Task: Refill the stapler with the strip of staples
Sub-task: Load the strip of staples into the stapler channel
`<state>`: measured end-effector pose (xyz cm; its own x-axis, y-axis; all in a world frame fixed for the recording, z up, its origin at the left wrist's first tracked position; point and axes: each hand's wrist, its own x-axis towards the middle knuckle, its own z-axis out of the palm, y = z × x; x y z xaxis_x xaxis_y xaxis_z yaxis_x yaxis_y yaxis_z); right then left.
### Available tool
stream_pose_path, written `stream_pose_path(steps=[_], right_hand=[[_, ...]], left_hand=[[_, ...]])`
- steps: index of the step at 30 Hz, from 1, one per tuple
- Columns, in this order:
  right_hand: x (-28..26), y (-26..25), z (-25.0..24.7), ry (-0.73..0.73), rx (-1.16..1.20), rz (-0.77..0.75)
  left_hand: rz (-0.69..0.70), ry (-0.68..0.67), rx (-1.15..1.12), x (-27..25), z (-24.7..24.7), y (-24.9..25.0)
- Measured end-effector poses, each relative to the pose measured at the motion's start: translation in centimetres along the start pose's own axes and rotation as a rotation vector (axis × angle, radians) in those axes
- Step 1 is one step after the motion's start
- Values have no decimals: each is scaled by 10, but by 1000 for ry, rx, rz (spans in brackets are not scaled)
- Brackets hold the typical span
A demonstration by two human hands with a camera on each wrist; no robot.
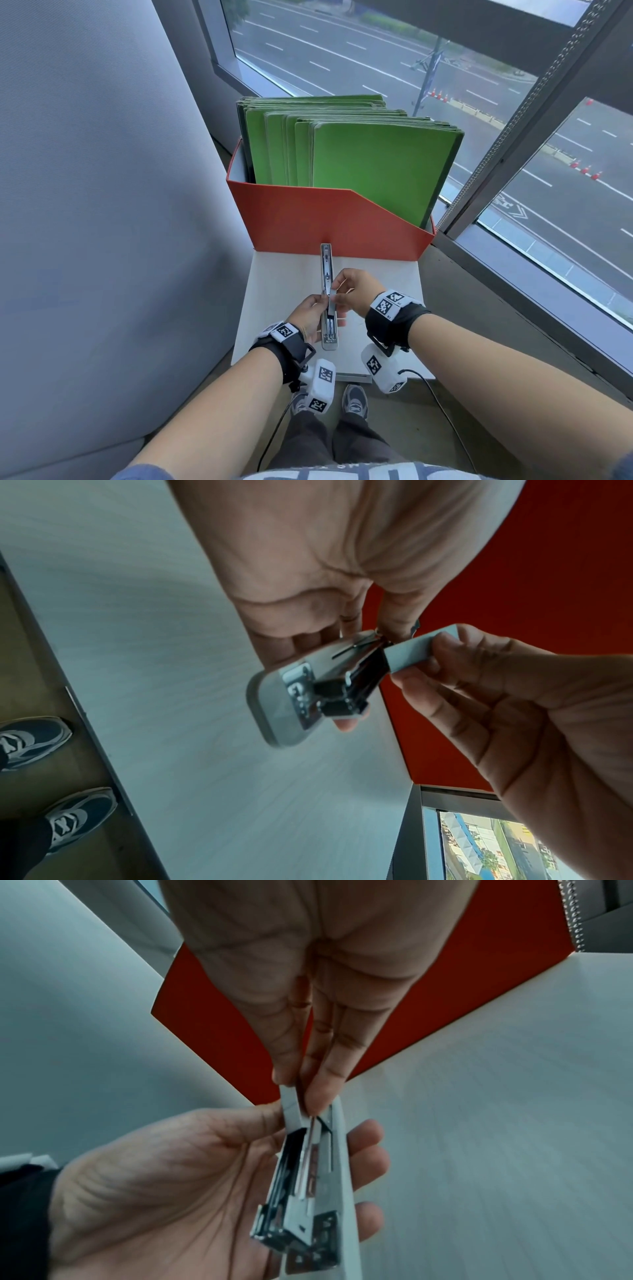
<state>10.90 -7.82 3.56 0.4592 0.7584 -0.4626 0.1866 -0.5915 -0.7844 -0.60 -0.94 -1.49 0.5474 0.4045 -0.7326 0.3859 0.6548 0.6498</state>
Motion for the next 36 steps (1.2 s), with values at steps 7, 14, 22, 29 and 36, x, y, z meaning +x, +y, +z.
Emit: stream_pose_path(steps=[7, 14, 22, 29, 36], right_hand=[[-5, -4, 4, 21, -88, -21], [-7, -10, 3, 7, -62, -12], [-9, -7, 5, 14, -74, -15], [-9, -9, 6, 18, -87, -12], [-11, -13, 9, 6, -107, -52]], left_hand=[[-5, -1, -1, -2, 0, 0], [-12, 3, 15, -5, -2, -1], [-17, 9, 16, -7, -2, -2], [-23, 13, 24, -6, -1, -2], [-35, 23, 25, -5, -2, 1]])
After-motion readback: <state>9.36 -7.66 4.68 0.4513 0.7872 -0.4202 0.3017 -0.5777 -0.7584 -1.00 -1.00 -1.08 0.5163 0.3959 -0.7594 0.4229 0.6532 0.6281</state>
